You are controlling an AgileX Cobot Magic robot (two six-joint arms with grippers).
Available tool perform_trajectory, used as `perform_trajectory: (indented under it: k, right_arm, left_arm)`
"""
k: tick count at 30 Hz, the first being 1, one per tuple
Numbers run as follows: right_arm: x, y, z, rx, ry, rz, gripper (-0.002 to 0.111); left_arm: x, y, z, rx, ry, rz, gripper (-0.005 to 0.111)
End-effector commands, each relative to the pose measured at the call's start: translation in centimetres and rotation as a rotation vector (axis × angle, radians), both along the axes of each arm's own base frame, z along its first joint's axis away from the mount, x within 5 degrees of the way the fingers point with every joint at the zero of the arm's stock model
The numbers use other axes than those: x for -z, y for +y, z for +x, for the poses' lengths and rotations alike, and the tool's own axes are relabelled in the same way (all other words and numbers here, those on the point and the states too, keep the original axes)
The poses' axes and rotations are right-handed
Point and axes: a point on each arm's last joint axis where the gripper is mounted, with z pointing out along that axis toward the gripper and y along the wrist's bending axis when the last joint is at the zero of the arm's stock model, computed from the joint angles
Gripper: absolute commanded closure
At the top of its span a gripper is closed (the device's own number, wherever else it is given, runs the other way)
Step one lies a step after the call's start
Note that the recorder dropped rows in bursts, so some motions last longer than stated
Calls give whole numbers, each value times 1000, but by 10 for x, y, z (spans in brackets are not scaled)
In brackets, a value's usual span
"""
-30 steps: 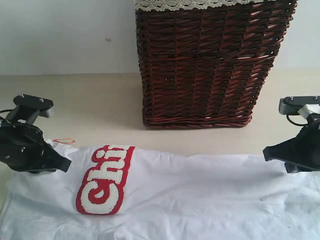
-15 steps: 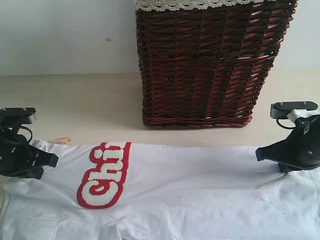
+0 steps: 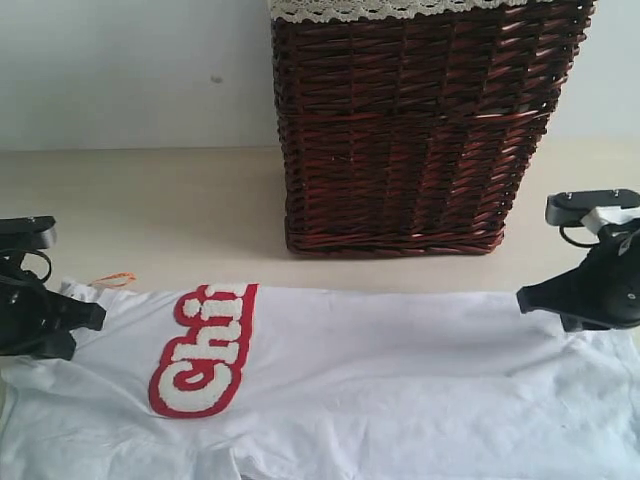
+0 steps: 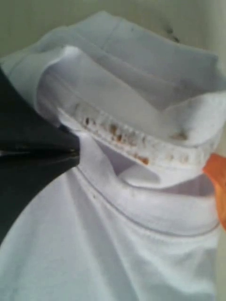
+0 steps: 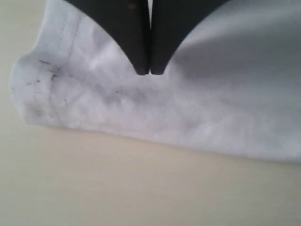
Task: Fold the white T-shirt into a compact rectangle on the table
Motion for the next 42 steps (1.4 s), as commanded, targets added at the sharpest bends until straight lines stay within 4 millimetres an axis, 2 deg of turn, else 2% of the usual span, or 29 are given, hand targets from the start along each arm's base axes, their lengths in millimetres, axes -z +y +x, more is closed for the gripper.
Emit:
perform_trajectory:
  k: [1,5,9,15,20,29,34,37,42]
  right_arm:
    - [-23,1,-1,-21,-86,23,108]
    - [-30,2,-4,-27,-87,24,108]
    - [-24,0,-5,-19,-52,3,108]
    - [0,-18,0,110,-11,-42,108]
    - [16,-18,3,119,14,-35,108]
    - [18,-19,18,29,-134,-58,108]
    - [24,-33,20,76,-139,-54,108]
    - [25,-34,19,102,-137,-44,108]
    - [7,-34,19,137,-183,-27,108]
  left_arm:
    - [-14,3,-3,7,-33,3,107]
    - [-40,3,-5,11,-115,-4,107]
    - [-60,1,-15,35,-115,-26,107]
    - [-48,-2,-42,169,129,-49,107]
    - [-47,-3,-38,125,80,-62,107]
    - [-47,-3,-37,173,55,-48,107]
    - [-47,-3,-37,197,47,-43,107]
    - [-50,-3,-32,205,21,-45,107]
    - [-66,-6,-29,258,7,-66,107]
